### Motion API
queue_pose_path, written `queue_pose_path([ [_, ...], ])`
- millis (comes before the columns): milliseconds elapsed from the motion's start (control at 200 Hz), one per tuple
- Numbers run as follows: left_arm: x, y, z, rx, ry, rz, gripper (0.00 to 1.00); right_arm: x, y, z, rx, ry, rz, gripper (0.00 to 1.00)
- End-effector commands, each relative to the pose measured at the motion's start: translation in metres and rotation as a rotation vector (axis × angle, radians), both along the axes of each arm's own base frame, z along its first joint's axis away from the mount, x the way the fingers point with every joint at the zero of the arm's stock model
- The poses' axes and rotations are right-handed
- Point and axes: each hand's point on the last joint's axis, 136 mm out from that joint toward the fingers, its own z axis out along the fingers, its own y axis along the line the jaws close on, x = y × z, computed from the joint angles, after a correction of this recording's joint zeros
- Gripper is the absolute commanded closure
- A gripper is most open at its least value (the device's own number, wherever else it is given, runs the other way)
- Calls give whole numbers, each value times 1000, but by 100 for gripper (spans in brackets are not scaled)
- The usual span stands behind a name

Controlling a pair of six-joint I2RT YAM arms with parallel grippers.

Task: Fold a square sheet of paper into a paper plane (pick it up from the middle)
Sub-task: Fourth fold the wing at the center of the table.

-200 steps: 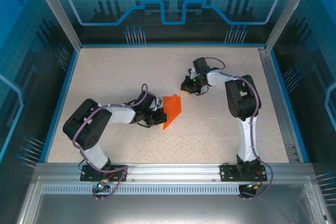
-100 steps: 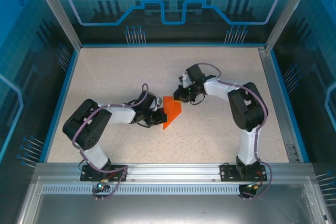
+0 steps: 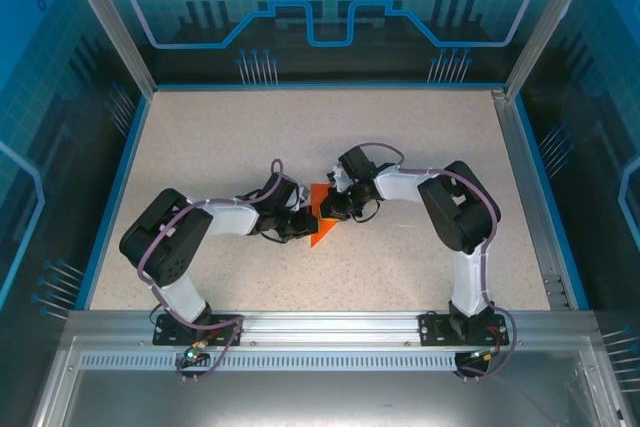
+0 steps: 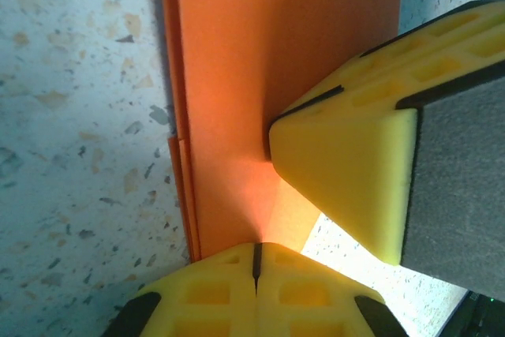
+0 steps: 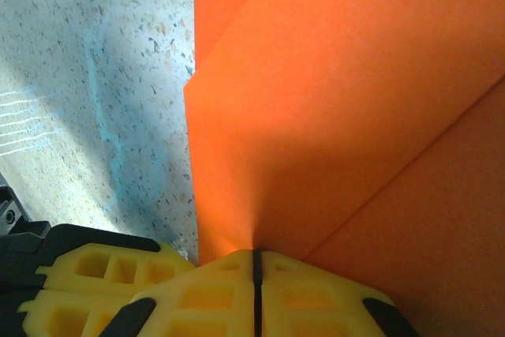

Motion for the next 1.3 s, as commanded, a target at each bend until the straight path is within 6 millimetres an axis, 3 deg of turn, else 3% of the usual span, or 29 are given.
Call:
queue_pose_path([
  [0, -54, 56, -59, 277, 212, 24, 100, 15, -25, -31, -106, 12, -81, 92],
  [175, -55, 57, -60, 282, 213, 23, 100, 30, -33, -36, -148, -1, -110, 92],
  [520, -59, 59, -62, 289, 222, 21, 100, 55, -40, -24, -183, -47, -145, 92],
  [1295, -61, 60, -62, 287, 220, 16, 100, 104, -61, -22, -122, -31, -224, 92],
])
